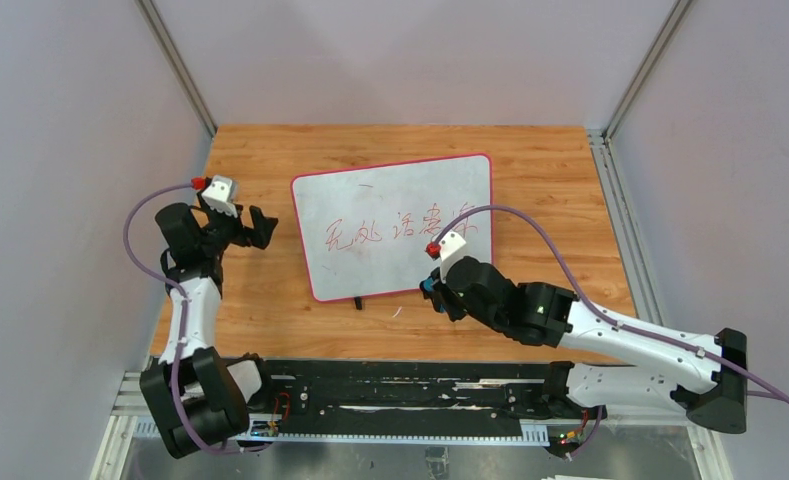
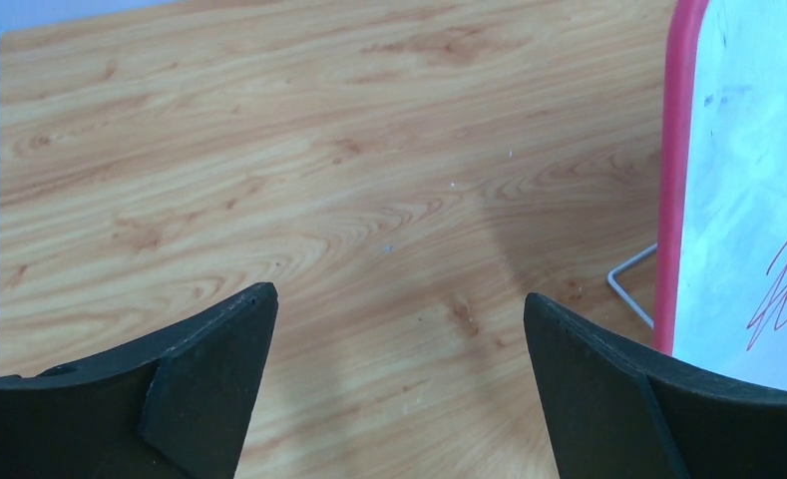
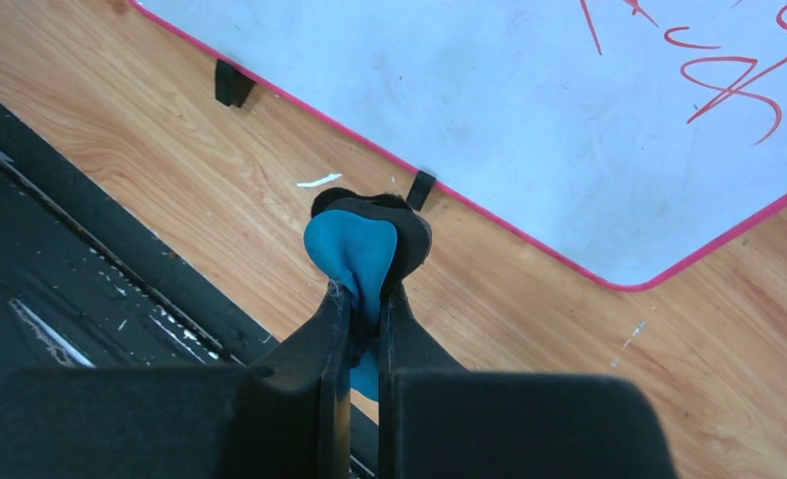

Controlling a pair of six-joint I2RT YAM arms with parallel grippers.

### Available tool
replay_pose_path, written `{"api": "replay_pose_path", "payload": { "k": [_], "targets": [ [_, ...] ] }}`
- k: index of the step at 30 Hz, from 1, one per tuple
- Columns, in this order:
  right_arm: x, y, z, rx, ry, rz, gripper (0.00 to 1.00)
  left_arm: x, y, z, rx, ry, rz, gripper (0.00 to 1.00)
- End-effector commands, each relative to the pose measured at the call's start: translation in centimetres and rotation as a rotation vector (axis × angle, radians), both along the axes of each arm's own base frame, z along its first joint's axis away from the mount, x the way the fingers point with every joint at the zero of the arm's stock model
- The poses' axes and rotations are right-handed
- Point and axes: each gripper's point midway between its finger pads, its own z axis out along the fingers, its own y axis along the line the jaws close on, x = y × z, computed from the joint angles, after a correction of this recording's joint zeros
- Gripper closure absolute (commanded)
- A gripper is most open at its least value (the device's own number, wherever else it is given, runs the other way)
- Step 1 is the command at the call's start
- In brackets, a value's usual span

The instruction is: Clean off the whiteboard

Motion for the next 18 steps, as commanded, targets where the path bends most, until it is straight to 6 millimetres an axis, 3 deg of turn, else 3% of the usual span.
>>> {"api": "replay_pose_path", "payload": {
  "k": [1, 7, 12, 18],
  "targets": [
    [0.4, -0.7, -0.8, -0.034, -0.022, -0.043, 0.99, 0.9, 0.3, 1.8, -0.052, -0.012, -0.087, 0.02],
    [0.6, -1.3, -1.1, -0.050, -0.035, -0.055, 0.99, 1.1, 1.3, 4.6, -0.198, -0.018, -0.235, 0.01],
    [0.7, -1.3, -0.8, -0.053, -0.047, -0.051, 0.99, 0.0, -0.9, 6.3, -0.329, 0.019, -0.464, 0.06],
    [0.9, -1.0, -0.4, -0.045, -0.059, -0.042, 0.99, -0.7, -3.2, 6.9, -0.311, 0.039, -0.591, 0.11]
  ]
}}
